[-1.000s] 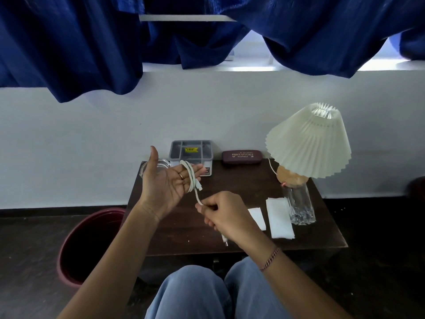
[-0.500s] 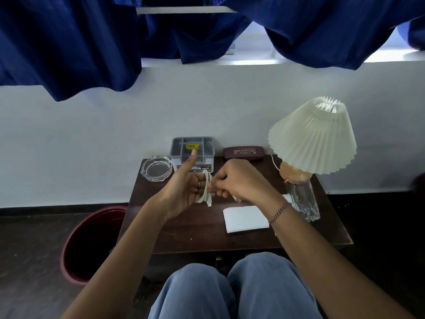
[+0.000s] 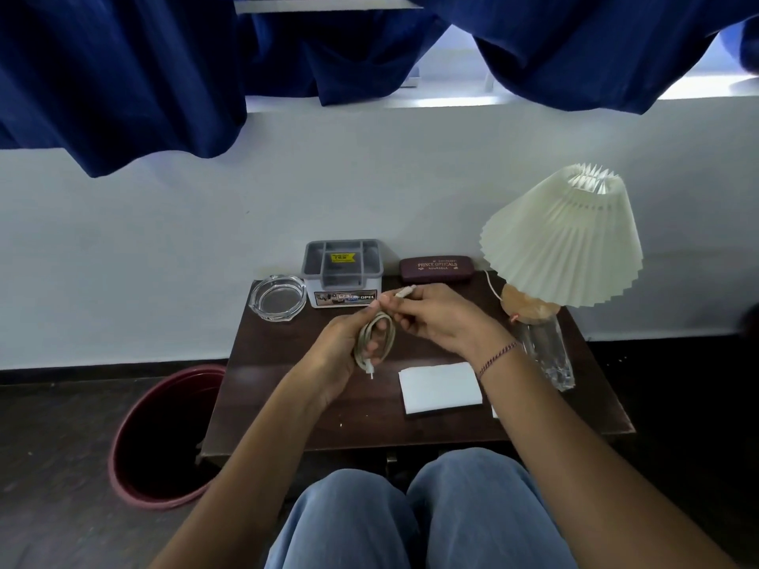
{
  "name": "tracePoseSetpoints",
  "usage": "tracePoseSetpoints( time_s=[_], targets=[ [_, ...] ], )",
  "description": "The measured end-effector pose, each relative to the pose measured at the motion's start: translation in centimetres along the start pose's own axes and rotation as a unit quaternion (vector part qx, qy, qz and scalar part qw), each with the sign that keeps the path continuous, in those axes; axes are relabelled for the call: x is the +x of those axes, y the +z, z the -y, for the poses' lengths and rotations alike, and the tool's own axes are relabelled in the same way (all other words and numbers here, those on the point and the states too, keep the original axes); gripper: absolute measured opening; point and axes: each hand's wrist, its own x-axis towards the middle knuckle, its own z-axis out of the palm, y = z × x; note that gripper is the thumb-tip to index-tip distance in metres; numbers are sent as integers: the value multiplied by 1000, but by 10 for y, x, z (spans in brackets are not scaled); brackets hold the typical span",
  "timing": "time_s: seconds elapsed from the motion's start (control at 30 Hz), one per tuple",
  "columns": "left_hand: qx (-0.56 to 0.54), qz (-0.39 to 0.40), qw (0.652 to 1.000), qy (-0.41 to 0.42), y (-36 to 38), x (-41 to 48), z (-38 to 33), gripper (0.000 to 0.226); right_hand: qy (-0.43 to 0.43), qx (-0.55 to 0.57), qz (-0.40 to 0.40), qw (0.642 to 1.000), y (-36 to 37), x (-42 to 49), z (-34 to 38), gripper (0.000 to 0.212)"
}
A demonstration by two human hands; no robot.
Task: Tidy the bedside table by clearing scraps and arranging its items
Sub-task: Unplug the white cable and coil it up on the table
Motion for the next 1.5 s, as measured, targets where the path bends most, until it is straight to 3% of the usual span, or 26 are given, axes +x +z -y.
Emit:
tracePoseSetpoints(
  time_s=[0.07, 0.13, 0.33, 0.63, 0.73, 0.9, 1.07, 1.27, 1.5],
  targets=[
    [-16, -52, 998, -13, 3, 4, 5, 51, 0, 74, -6, 997, 5, -2, -11, 4],
    [-15, -98, 995, -27, 4, 7, 9, 53, -15, 107, -18, 994, 9, -5, -20, 11],
    [27, -223, 974, -16, -1, 8, 7, 44, -78, 65, 0, 995, 17, -13, -33, 18],
    [14, -233, 972, 16, -4, 10, 5, 44, -54, 68, 86, 993, 3, -19, -30, 23],
    [10, -224, 974, 27, -4, 12, 5, 49, -41, 59, 69, 995, 5, -18, -32, 21],
    [-29, -173, 984, 23, -3, 11, 0, 47, 3, 124, 24, 992, 10, -14, -40, 18],
    [-47, -128, 991, 11, -3, 8, -3, 61, 33, 206, 86, 974, 11, -14, -45, 11],
    [-12, -182, 982, 47, -5, 9, 4, 51, -7, 119, 45, 992, 18, -14, -42, 11],
    [105, -247, 958, 98, -4, 13, 9, 47, -83, -23, -52, 995, 29, -15, -41, 17]
  ],
)
